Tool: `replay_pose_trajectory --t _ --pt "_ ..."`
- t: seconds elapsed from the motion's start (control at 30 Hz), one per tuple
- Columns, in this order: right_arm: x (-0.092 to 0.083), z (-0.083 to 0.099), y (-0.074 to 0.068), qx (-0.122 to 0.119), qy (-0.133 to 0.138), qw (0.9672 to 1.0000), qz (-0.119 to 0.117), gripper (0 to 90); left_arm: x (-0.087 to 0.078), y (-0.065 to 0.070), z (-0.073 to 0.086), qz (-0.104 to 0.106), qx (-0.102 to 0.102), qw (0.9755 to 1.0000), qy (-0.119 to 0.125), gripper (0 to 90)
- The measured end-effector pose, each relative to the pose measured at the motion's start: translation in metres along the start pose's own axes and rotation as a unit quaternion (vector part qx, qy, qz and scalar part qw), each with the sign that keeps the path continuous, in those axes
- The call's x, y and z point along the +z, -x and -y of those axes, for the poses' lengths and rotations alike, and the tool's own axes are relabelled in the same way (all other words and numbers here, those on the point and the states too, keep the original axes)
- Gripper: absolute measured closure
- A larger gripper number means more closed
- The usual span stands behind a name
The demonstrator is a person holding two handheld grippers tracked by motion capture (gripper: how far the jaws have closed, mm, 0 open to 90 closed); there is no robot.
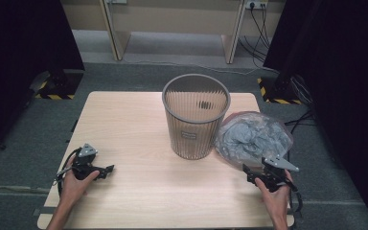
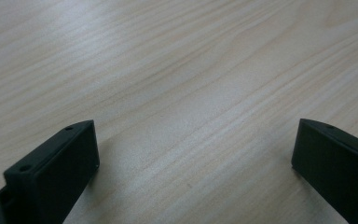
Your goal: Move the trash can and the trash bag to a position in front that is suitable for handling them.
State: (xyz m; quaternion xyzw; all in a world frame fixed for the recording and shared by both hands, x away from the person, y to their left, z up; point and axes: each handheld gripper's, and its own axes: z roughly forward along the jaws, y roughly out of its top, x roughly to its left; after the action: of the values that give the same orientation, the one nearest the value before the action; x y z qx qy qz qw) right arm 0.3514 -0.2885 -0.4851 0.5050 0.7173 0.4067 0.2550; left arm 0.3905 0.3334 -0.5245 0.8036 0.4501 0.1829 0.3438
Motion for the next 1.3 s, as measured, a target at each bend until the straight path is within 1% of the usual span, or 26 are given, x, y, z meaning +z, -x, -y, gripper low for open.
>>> replay_pose_trajectory --t 0.1,0.27,0.33,0.37,0.47,0.57,0.77,0.8,0.97,1.03,1.1,1.23,1.3 --pt "-0.001 -0.001 0.001 0.003 0.002 1.0000 0.000 16.3 0.000 0.000 0.000 0.000 0.000 1.0000 0.000 0.0" --pt "-0.001 -0.005 0.002 0.002 0.003 1.0000 0.000 15.9 0.000 0.000 0.000 0.000 0.000 1.0000 0.000 0.0" --pt "-0.001 -0.008 0.002 0.005 0.003 1.0000 -0.001 15.7 0.000 0.000 0.000 0.000 0.000 1.0000 0.000 0.0" --pt "0.000 -0.009 0.003 0.001 0.005 1.0000 -0.001 15.6 0.000 0.000 0.000 0.000 0.000 1.0000 0.000 0.0" --pt "0.001 -0.015 0.005 0.000 0.003 1.0000 -0.002 15.4 0.000 0.000 0.000 0.000 0.000 1.0000 0.000 0.0" --pt "0.005 -0.022 0.009 0.001 0.002 1.0000 0.004 15.4 0.000 0.000 0.000 0.000 0.000 1.0000 0.000 0.0" --pt "0.015 -0.036 0.016 -0.002 -0.006 1.0000 0.002 15.3 0.000 0.000 0.000 0.000 0.000 1.0000 0.000 0.0" --pt "0.020 -0.041 0.018 0.002 -0.008 1.0000 0.003 15.3 0.000 0.000 0.000 0.000 0.000 1.0000 0.000 0.0" --pt "0.028 -0.048 0.025 0.001 -0.008 0.9999 0.009 15.4 0.000 0.000 0.000 0.000 0.000 1.0000 0.000 0.0" --pt "0.031 -0.051 0.028 0.009 -0.012 0.9999 0.009 15.4 0.000 0.000 0.000 0.000 0.000 1.0000 0.000 0.0" --pt "0.034 -0.053 0.032 0.005 -0.012 0.9999 0.011 15.4 0.000 0.000 0.000 0.000 0.000 1.0000 0.000 0.0" --pt "0.041 -0.058 0.036 0.009 -0.019 0.9997 0.010 15.3 0.000 0.000 0.000 0.000 0.000 1.0000 0.000 0.0" --pt "0.046 -0.060 0.038 0.006 -0.025 0.9996 0.011 15.3 0.000 0.000 0.000 0.000 0.000 1.0000 0.000 0.0"
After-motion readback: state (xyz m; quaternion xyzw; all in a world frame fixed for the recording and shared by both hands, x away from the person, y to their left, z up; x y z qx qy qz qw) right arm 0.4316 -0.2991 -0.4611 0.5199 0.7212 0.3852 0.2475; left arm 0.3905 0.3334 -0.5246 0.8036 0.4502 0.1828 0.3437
